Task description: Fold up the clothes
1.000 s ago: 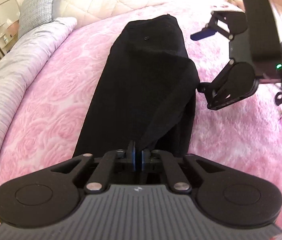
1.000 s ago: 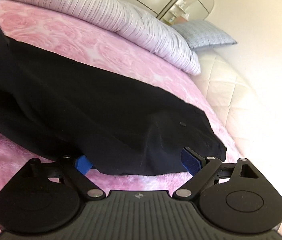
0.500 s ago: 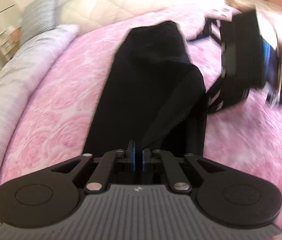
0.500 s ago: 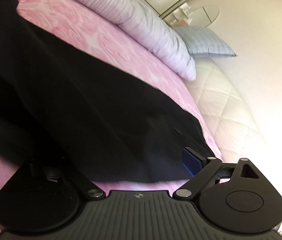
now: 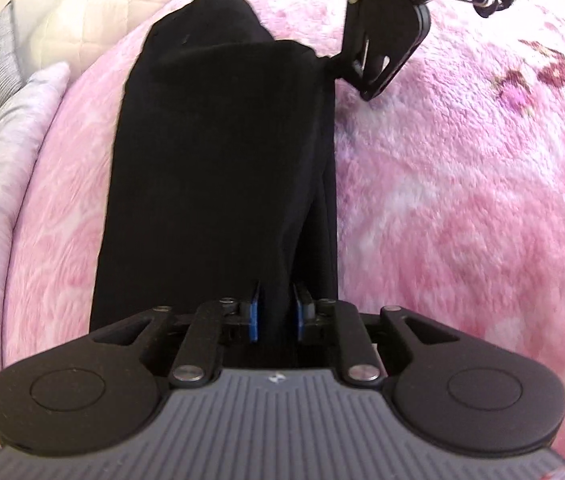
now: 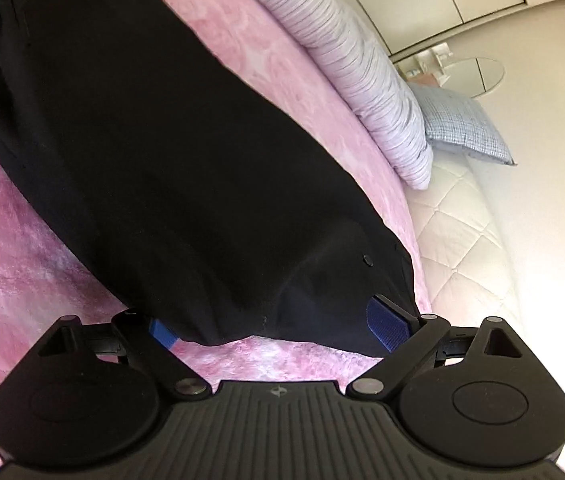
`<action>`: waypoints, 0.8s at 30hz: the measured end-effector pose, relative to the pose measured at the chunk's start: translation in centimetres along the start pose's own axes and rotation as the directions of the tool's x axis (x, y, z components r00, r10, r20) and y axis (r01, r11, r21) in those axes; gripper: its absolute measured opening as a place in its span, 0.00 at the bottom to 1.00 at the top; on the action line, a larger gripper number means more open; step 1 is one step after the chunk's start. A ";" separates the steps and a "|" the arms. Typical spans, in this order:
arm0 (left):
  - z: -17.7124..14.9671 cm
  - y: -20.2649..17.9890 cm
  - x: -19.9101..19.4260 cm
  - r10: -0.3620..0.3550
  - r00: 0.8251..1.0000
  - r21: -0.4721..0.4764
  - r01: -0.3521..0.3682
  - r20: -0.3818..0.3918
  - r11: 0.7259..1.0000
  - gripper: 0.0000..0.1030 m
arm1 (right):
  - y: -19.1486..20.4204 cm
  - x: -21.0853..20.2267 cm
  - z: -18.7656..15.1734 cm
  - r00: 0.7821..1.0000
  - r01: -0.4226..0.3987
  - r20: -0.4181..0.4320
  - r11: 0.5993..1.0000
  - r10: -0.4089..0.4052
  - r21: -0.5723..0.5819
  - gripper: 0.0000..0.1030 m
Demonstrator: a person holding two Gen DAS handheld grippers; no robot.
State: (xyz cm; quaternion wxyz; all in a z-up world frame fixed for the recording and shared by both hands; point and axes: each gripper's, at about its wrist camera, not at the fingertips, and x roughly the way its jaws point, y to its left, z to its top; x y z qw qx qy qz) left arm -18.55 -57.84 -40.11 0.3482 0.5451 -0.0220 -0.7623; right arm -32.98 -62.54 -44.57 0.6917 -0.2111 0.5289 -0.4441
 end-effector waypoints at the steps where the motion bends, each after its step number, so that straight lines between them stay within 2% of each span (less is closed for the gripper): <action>1: -0.3 0.2 -0.4 0.005 1.000 -0.020 -0.005 -0.008 1.000 0.19 | -0.3 -0.3 0.0 1.000 -0.003 0.000 1.000 0.003 0.024 0.92; 3: -1.1 0.4 -1.5 0.014 0.999 -0.073 -0.017 -0.033 0.997 0.22 | -0.2 -1.4 0.0 1.000 -0.013 0.011 0.999 0.013 0.043 0.93; 5: -2.6 0.5 -2.9 0.028 0.997 -0.133 -0.037 -0.071 0.990 0.25 | 0.5 -2.8 -0.4 0.998 -0.051 0.022 0.998 0.051 0.028 0.98; 8: -5.4 0.6 -5.2 0.054 0.985 -0.222 -0.090 -0.164 0.971 0.29 | 1.0 -5.0 -0.5 0.993 -0.117 0.023 0.992 0.116 0.049 0.98; 10: -7.8 0.8 -7.1 0.068 0.968 -0.301 -0.141 -0.240 0.943 0.32 | 1.4 -6.6 -0.6 0.987 -0.163 0.022 0.984 0.162 0.071 0.98; 12: -10.6 1.3 -9.3 0.074 0.946 -0.396 -0.203 -0.316 0.896 0.35 | 1.6 -8.1 -0.2 0.977 -0.211 0.040 0.973 0.209 0.093 0.98; 13: -12.0 1.6 -10.4 0.079 0.932 -0.441 -0.241 -0.354 0.864 0.35 | 1.6 -8.8 0.3 0.970 -0.240 0.058 0.965 0.235 0.104 0.99; 15: -15.1 2.2 -12.9 0.083 0.898 -0.531 -0.328 -0.432 0.781 0.38 | 1.8 -10.3 1.4 0.952 -0.300 0.104 0.947 0.289 0.114 0.99; 17: -18.3 2.6 -15.5 0.078 0.864 -0.604 -0.410 -0.498 0.684 0.40 | 2.3 -11.7 2.8 0.924 -0.366 0.157 0.925 0.349 0.101 0.99; 19: -21.6 2.9 -18.1 0.065 0.831 -0.661 -0.484 -0.552 0.574 0.44 | 3.1 -12.9 4.8 0.892 -0.421 0.208 0.905 0.401 0.059 0.98; 22: -25.9 3.2 -21.4 0.052 0.803 -0.704 -0.549 -0.593 0.450 0.49 | 4.5 -14.6 8.2 0.850 -0.467 0.273 0.884 0.451 -0.004 0.98; 24: -28.9 3.1 -23.4 0.047 0.801 -0.729 -0.566 -0.597 0.384 0.49 | 5.0 -15.6 10.5 0.830 -0.484 0.298 0.874 0.471 -0.032 0.98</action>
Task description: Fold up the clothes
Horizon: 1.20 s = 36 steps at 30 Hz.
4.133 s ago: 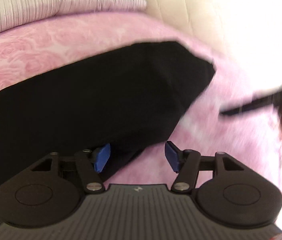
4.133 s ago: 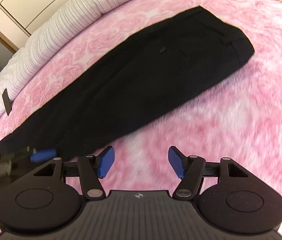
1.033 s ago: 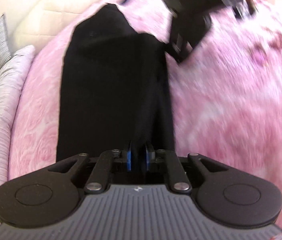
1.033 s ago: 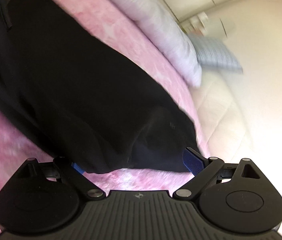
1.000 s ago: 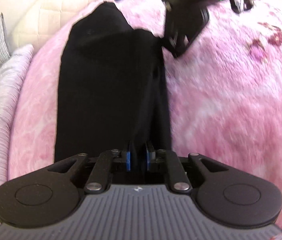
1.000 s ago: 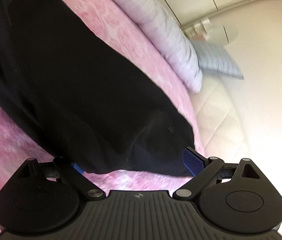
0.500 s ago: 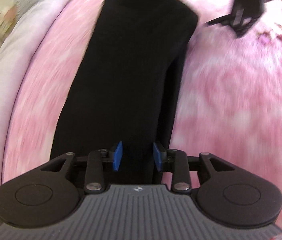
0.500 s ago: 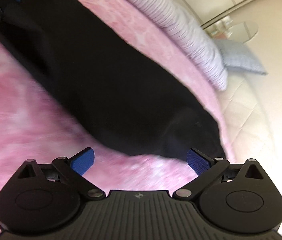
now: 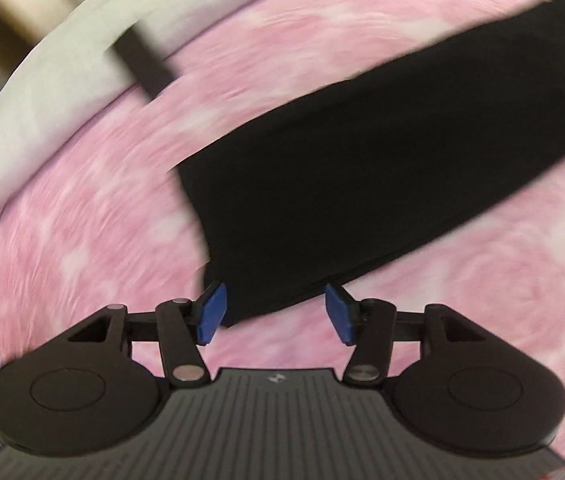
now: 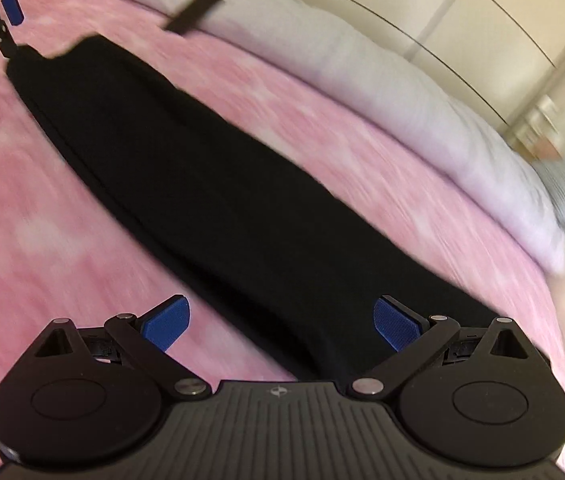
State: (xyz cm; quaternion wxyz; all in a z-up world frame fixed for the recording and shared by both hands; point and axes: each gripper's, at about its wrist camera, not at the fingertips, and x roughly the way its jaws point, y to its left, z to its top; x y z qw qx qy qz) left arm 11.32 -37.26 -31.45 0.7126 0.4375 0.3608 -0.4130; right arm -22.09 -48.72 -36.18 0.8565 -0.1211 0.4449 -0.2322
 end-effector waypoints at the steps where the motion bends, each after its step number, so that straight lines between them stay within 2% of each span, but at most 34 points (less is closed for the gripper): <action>1: -0.2 1.1 0.4 -0.006 1.000 0.012 0.006 -0.002 1.000 0.49 | 0.5 0.2 1.3 1.000 -0.014 0.012 1.000 0.014 -0.007 0.95; 3: -0.2 2.8 1.5 -0.021 1.000 0.079 0.021 -0.007 0.997 0.48 | 2.4 0.4 3.8 0.998 -0.055 0.031 0.998 0.056 -0.022 0.88; 5: -0.2 4.5 2.6 -0.035 0.999 0.145 0.037 -0.013 0.989 0.44 | 5.2 0.5 6.1 0.994 -0.103 0.039 0.994 0.105 -0.041 0.73; 7: 0.2 5.9 2.9 -0.057 0.998 0.230 0.054 0.004 0.972 0.44 | 8.5 0.8 8.3 0.990 -0.136 0.039 0.989 0.139 -0.059 0.65; 9: 0.9 7.5 2.9 -0.087 0.996 0.296 0.076 0.025 0.952 0.44 | 12.0 1.4 10.7 0.987 -0.157 0.033 0.987 0.159 -0.038 0.65; 12: 2.7 10.8 2.7 -0.130 0.989 0.322 0.102 0.067 0.941 0.49 | 18.1 2.8 14.6 0.977 -0.210 0.032 0.977 0.211 -0.031 0.62; 15: 4.1 13.5 2.8 -0.146 0.984 0.357 0.100 0.105 0.929 0.50 | 24.5 4.2 18.2 0.965 -0.245 0.068 0.961 0.255 -0.128 0.62; 17: 4.3 14.6 2.7 -0.146 0.980 0.394 0.083 0.132 0.915 0.54 | 28.2 6.0 20.4 0.964 -0.234 0.080 0.950 0.255 -0.205 0.62; 18: 4.3 15.1 2.7 -0.150 0.978 0.410 0.079 0.143 0.909 0.60 | 29.9 6.9 21.1 0.968 -0.211 0.080 0.946 0.236 -0.246 0.62; 20: 3.9 15.9 2.8 -0.169 0.972 0.443 0.081 0.163 0.893 0.65 | 32.7 8.6 21.9 0.978 -0.153 0.085 0.930 0.192 -0.335 0.59; 22: 3.3 16.3 3.0 -0.203 0.963 0.498 0.090 0.177 0.862 0.72 | 34.0 10.0 22.5 0.983 -0.107 0.100 0.922 0.155 -0.372 0.58; 23: 2.8 16.2 3.3 -0.209 0.960 0.537 0.079 0.185 0.840 0.79 | 34.1 10.4 22.7 0.983 -0.095 0.111 0.922 0.146 -0.375 0.53; 24: 2.3 16.1 3.7 -0.209 0.958 0.581 0.059 0.195 0.812 0.81 | 34.1 10.7 22.9 0.983 -0.089 0.118 0.921 0.144 -0.379 0.50; 26: 1.1 15.4 5.1 -0.206 0.957 0.679 0.013 0.205 0.734 0.81 | 33.3 11.0 23.3 0.981 -0.111 0.110 0.926 0.160 -0.362 0.08; 28: -0.2 14.3 6.7 -0.211 0.949 0.772 -0.049 0.234 0.634 0.81 | 31.7 10.7 23.7 0.975 -0.149 0.113 0.940 0.191 -0.308 0.05; 31: -2.3 12.2 8.9 -0.247 0.923 0.881 -0.163 0.295 0.445 0.82 | 28.8 9.3 24.7 0.963 -0.197 0.142 0.957 0.230 -0.215 0.05; 32: -2.7 11.5 9.7 -0.264 0.909 0.895 -0.200 0.321 0.399 0.82 | 27.8 8.7 25.2 0.959 -0.217 0.149 0.961 0.243 -0.170 0.05; 35: -3.1 9.7 11.8 -0.321 0.862 0.907 -0.307 0.394 0.288 0.83 | 25.7 7.2 26.2 0.952 -0.236 0.177 0.967 0.250 -0.098 0.05; 36: -3.0 9.2 12.4 -0.340 0.847 0.906 -0.331 0.408 0.262 0.82 | 25.2 6.7 26.4 0.950 -0.237 0.185 0.967 0.250 -0.088 0.05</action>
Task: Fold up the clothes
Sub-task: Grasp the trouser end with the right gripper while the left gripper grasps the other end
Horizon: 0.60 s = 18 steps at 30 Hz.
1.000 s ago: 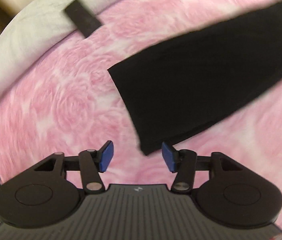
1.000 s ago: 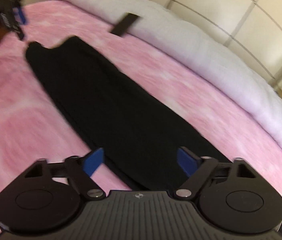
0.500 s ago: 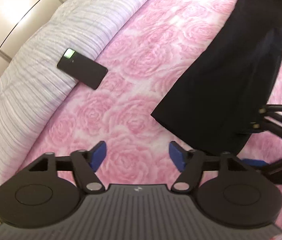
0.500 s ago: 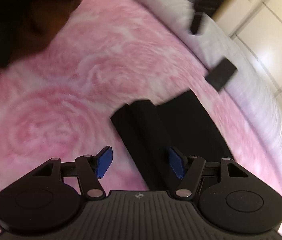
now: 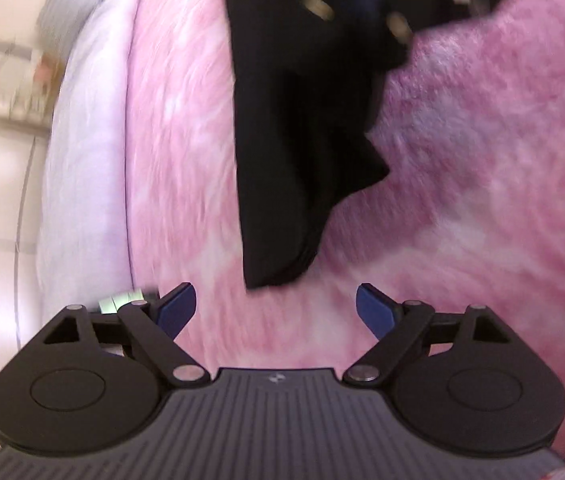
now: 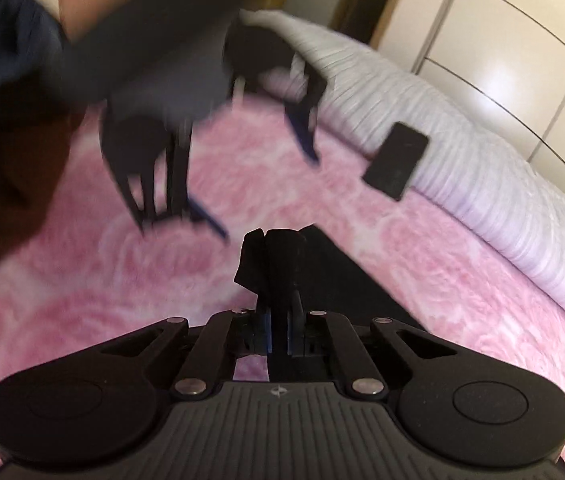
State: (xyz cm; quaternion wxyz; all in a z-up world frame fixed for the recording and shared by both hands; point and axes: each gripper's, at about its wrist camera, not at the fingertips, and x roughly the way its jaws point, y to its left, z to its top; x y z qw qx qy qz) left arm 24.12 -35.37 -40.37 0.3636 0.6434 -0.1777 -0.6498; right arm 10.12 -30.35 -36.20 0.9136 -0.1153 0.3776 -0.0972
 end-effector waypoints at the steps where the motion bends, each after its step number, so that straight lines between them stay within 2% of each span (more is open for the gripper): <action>1: 0.3 0.0 0.7 0.008 1.000 0.026 -0.009 0.024 1.000 0.80 | -0.4 -0.5 0.2 1.000 0.001 0.008 1.000 -0.001 0.009 0.05; 2: 0.5 0.1 1.3 0.007 0.999 0.044 -0.009 0.041 0.999 0.72 | -0.6 -1.0 0.4 1.000 0.001 0.016 1.000 -0.001 0.015 0.05; 4: 0.9 0.5 2.5 -0.016 0.998 0.071 0.012 0.060 0.997 0.46 | -1.0 -1.9 0.3 0.999 0.003 0.033 1.000 -0.003 0.016 0.05; 5: 1.2 0.8 2.8 -0.031 0.998 0.084 0.026 0.056 0.996 0.21 | -1.2 -2.3 0.3 0.999 0.005 0.040 1.000 -0.006 0.023 0.05; 6: 1.4 1.1 3.2 -0.041 0.998 0.098 0.037 0.047 0.995 0.08 | -1.4 -2.6 0.2 0.999 0.008 0.043 0.999 -0.009 0.034 0.05; 9: 2.3 3.0 2.2 -0.003 0.999 0.097 -0.002 0.048 0.995 0.07 | -2.2 -3.5 0.1 0.999 0.008 0.049 0.996 -0.013 0.090 0.05; 12: 3.9 5.7 0.2 0.062 0.997 0.091 -0.066 0.055 0.994 0.07 | -3.5 -5.2 0.0 0.997 -0.004 0.080 0.975 -0.014 0.221 0.05; 15: 6.8 8.7 -1.6 0.112 0.991 0.108 -0.119 0.067 0.987 0.07 | -5.5 -7.6 -0.1 0.991 -0.004 0.127 0.928 -0.046 0.372 0.05; 18: 11.5 12.3 -2.6 0.141 0.985 0.086 -0.149 0.094 0.985 0.07 | -8.1 -11.1 -0.9 0.980 0.026 0.159 0.868 -0.120 0.495 0.04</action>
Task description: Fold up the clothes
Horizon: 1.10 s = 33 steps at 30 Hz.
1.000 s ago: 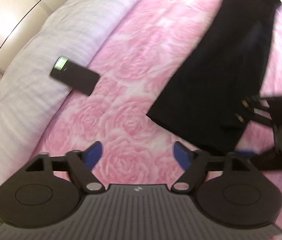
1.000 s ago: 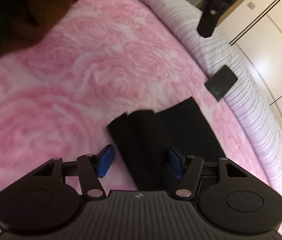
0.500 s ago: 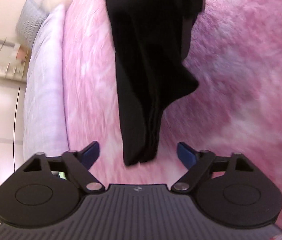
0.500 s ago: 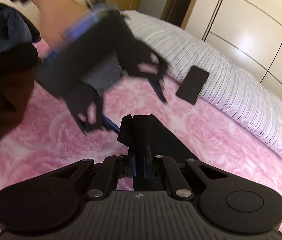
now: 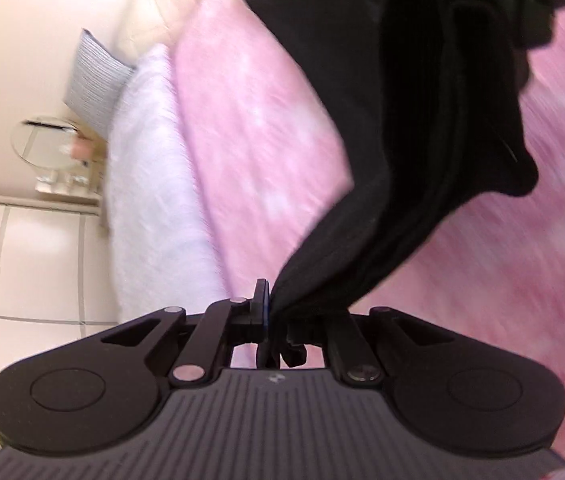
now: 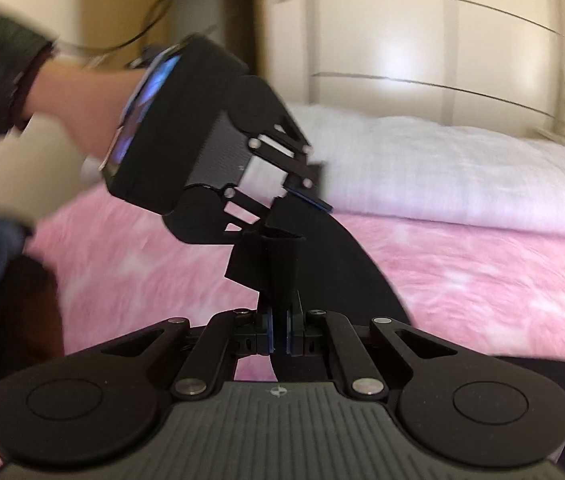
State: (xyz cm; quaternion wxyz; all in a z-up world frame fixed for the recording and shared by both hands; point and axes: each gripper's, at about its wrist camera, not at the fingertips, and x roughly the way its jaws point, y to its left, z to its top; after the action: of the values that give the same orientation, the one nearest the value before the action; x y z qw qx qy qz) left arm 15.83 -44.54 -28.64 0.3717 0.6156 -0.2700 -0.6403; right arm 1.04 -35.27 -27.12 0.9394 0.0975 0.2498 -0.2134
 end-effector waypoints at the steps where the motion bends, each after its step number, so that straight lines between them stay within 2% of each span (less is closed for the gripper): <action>1: 1.7 1.3 0.2 0.003 1.000 -0.012 -0.003 0.007 1.000 0.07 | -1.2 -1.3 0.3 1.000 0.019 0.023 0.999 -0.020 0.037 0.04; 6: 12.1 6.3 2.8 -0.011 1.000 0.019 0.011 0.020 1.000 0.07 | -9.8 -7.2 0.7 0.992 0.061 0.090 0.968 -0.085 0.244 0.04; 10: 21.2 8.4 7.4 -0.062 0.998 0.040 0.062 0.005 0.997 0.07 | -19.3 -11.1 -1.5 0.990 0.050 0.096 0.892 -0.104 0.450 0.05; 13: 28.6 8.4 12.9 -0.114 0.993 0.079 0.114 0.005 0.990 0.07 | -26.8 -13.3 -4.0 0.993 0.048 0.066 0.832 -0.101 0.553 0.04; 16: 35.3 6.8 18.8 -0.182 0.983 0.132 0.180 -0.002 0.975 0.07 | -33.6 -14.8 -7.5 0.995 0.060 0.020 0.750 -0.096 0.658 0.05; 20: 41.1 3.8 26.0 -0.283 0.959 0.152 0.285 -0.034 0.947 0.10 | -40.7 -15.1 -12.3 0.995 0.097 -0.045 0.661 -0.094 0.744 0.06; 22: 42.5 2.4 29.0 -0.318 0.946 0.135 0.323 -0.058 0.937 0.15 | -43.3 -14.3 -14.8 0.994 0.110 -0.075 0.604 -0.083 0.789 0.06; 24: 43.2 1.7 31.2 -0.332 0.941 0.087 0.337 -0.071 0.938 0.30 | -45.1 -13.5 -17.0 0.991 0.137 -0.113 0.566 -0.077 0.813 0.08; 25: 43.0 1.8 31.7 -0.345 0.936 0.043 0.349 -0.072 0.936 0.32 | -45.7 -13.1 -17.9 0.988 0.155 -0.138 0.554 -0.073 0.818 0.12; 26: 42.5 2.4 32.0 -0.356 0.932 -0.006 0.357 -0.069 0.934 0.36 | -46.2 -13.0 -18.8 0.983 0.183 -0.168 0.540 -0.078 0.821 0.24; 28: 40.7 3.9 31.6 -0.367 0.928 -0.119 0.358 -0.064 0.926 0.40 | -46.5 -13.7 -19.7 0.970 0.244 -0.212 0.505 -0.120 0.828 0.36; 29: 39.5 4.6 31.3 -0.365 0.928 -0.171 0.350 -0.070 0.921 0.45 | -46.6 -14.3 -20.1 0.965 0.261 -0.218 0.493 -0.144 0.830 0.34; 31: 36.4 5.8 30.5 -0.356 0.928 -0.279 0.315 -0.109 0.907 0.52 | -45.9 -15.5 -19.9 0.955 0.295 -0.233 0.500 -0.185 0.814 0.34; 32: 34.5 6.2 30.0 -0.368 0.920 -0.358 0.302 -0.132 0.884 0.55 | -45.3 -16.1 -19.5 0.948 0.317 -0.242 0.514 -0.208 0.797 0.35; 33: 32.6 6.4 29.6 -0.389 0.909 -0.442 0.290 -0.150 0.849 0.57 | -44.5 -16.4 -18.9 0.941 0.337 -0.249 0.539 -0.231 0.772 0.35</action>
State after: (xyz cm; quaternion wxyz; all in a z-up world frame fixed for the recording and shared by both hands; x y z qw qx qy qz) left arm -14.47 -75.85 -37.76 0.4017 0.6328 0.0298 -0.6614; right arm -39.87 -63.62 -38.29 0.7292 0.4816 0.1929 -0.4463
